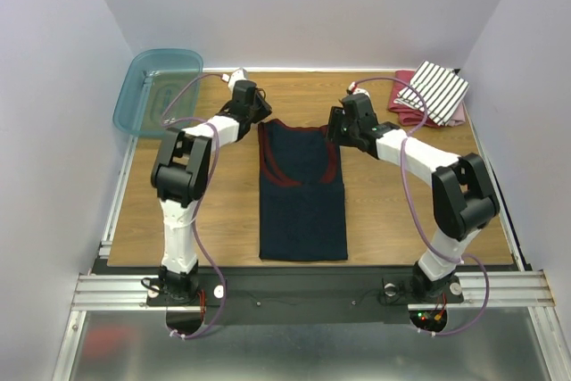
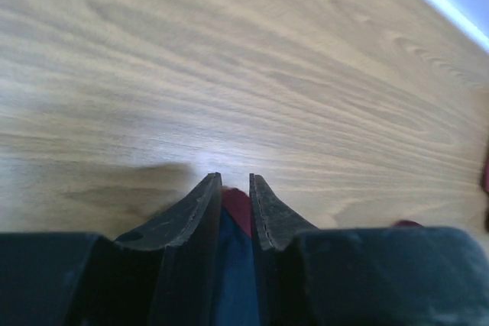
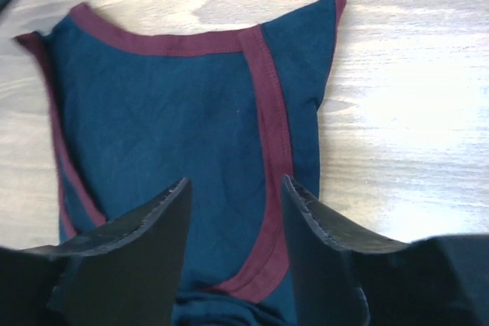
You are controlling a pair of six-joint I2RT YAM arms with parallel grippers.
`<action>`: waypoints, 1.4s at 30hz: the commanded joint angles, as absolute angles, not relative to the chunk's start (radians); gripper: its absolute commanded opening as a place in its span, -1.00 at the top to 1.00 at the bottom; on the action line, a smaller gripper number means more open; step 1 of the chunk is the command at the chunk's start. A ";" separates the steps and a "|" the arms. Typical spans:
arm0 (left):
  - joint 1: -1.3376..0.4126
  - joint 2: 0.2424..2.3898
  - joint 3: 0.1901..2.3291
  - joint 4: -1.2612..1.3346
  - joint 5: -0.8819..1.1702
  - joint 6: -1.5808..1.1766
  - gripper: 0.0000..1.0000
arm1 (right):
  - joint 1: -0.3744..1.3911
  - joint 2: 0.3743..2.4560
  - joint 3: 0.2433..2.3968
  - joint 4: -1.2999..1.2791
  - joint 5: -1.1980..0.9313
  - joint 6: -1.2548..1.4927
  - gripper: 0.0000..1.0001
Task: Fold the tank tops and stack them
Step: Fold the tank top
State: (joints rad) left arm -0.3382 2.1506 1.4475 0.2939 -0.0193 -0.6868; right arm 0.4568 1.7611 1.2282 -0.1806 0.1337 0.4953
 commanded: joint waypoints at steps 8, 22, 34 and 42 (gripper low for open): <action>-0.418 1.547 1.116 0.072 -0.170 -0.735 0.33 | 0.457 1.386 0.861 -0.299 -0.135 0.606 -0.24; -0.899 0.859 0.509 -0.466 -0.152 -1.138 -0.08 | 0.575 0.867 0.424 -0.534 -0.360 0.894 -0.26; -0.983 0.798 0.431 -0.568 -0.040 -1.218 -0.09 | 0.589 0.784 0.290 -0.555 -0.452 0.966 -0.21; -0.988 0.856 0.379 -0.451 -0.011 -1.203 -0.09 | 0.610 0.833 0.253 -0.451 -0.457 1.015 -0.20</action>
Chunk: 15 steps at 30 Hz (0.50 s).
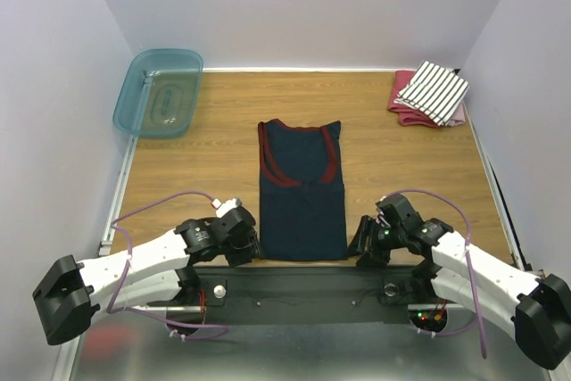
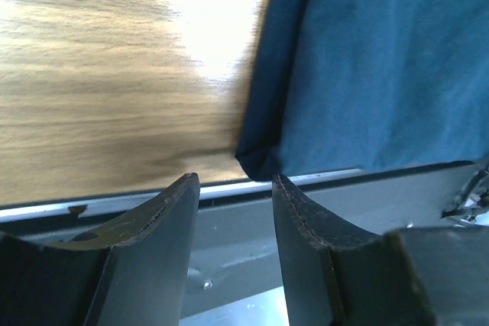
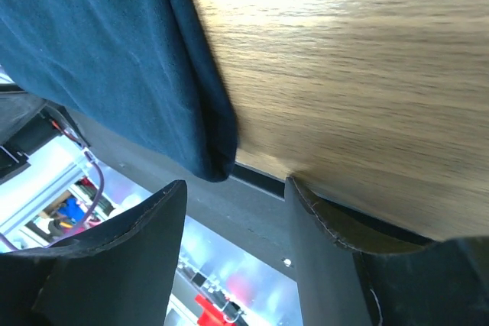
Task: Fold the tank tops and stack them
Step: Fold the tank top
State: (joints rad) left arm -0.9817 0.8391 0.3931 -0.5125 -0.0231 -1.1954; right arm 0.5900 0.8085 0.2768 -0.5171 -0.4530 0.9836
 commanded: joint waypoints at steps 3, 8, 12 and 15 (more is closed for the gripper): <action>-0.988 0.865 0.376 -0.408 -0.021 -1.204 -0.09 | 0.614 0.850 0.252 -0.422 -0.442 1.028 -0.19; -0.988 0.911 0.353 -0.356 -0.028 -1.200 -0.09 | 0.615 0.858 0.213 -0.371 -0.416 1.066 -0.08; -0.988 0.919 0.327 -0.322 -0.011 -1.204 -0.08 | 0.615 0.851 0.198 -0.354 -0.397 1.080 -0.03; -0.988 0.920 0.311 -0.319 -0.006 -1.204 -0.07 | 0.615 0.864 0.192 -0.330 -0.387 1.085 0.02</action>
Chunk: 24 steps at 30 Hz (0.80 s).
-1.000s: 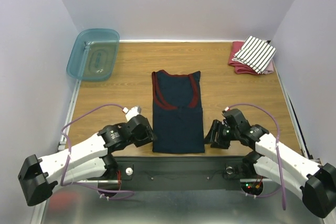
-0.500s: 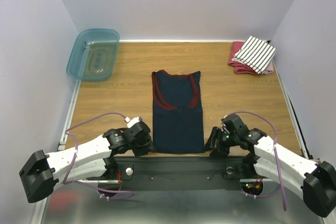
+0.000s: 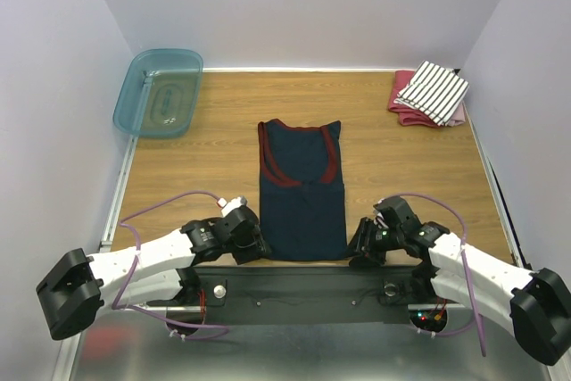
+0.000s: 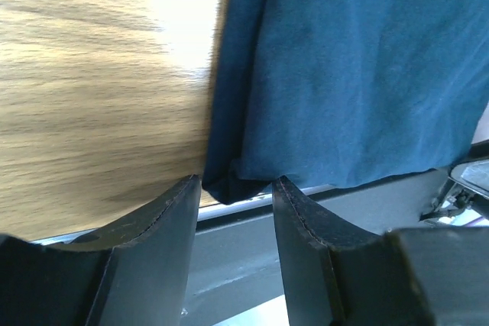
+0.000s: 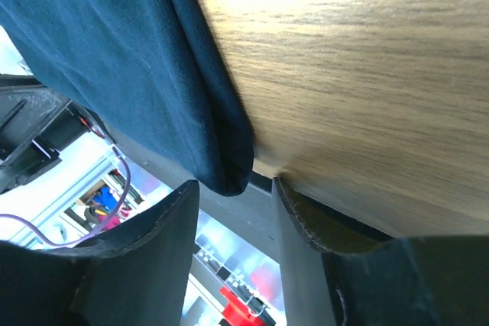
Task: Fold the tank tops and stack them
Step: Fold the tank top
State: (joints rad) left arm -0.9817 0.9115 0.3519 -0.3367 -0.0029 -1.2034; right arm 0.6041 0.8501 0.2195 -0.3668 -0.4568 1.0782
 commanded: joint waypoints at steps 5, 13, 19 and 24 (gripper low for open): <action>-0.988 0.930 0.308 -0.293 -0.014 -1.201 0.11 | 0.618 0.920 0.187 -0.267 -0.377 1.088 0.10; -0.988 0.930 0.321 -0.268 -0.028 -1.155 0.81 | 0.621 0.980 0.238 -0.252 -0.307 1.043 0.53; -0.999 0.859 0.339 -0.308 -0.006 -1.097 1.00 | 0.643 0.968 0.316 -0.293 -0.316 0.960 0.99; -1.060 0.804 0.370 -0.368 0.043 -1.086 1.00 | 0.788 0.888 0.409 -0.405 -0.233 0.943 0.99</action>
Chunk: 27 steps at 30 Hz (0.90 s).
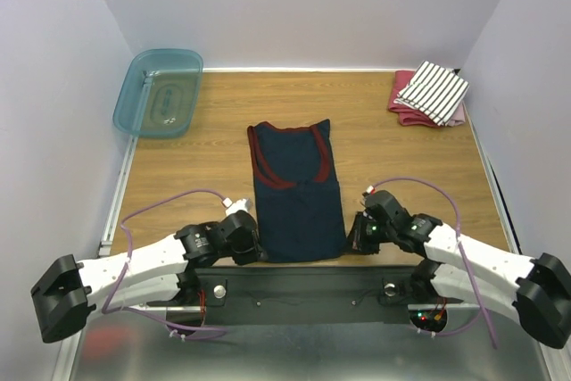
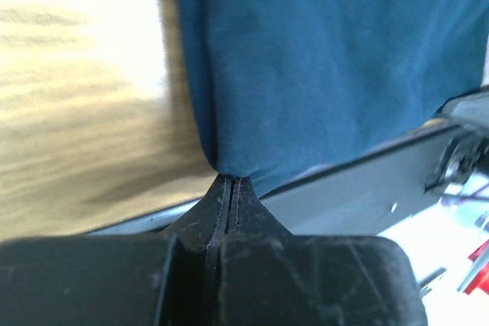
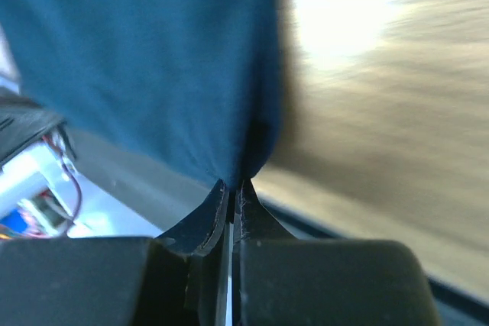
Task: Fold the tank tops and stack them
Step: Fold the tank top
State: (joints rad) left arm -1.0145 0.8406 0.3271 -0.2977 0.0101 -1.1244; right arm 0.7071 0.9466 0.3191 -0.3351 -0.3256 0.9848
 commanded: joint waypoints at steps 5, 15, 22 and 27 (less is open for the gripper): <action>-1.147 0.792 0.429 -0.431 0.017 -1.103 1.00 | 0.903 0.825 0.503 -0.457 -0.135 0.959 0.99; -1.166 0.782 0.692 -0.534 -0.176 -1.085 1.00 | 0.908 0.867 0.705 -0.491 -0.006 0.867 0.99; -1.093 0.822 0.821 -0.555 -0.308 -1.057 1.00 | 0.908 0.992 0.863 -0.499 0.170 0.802 0.99; -0.921 0.860 0.828 -0.431 -0.238 -0.954 1.00 | 0.897 1.136 1.000 -0.495 0.251 0.738 0.99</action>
State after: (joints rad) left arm -0.9997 0.8375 0.7883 -0.5102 -0.2279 -1.0420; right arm 0.9043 1.0542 0.8894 -0.5175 0.1326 0.8131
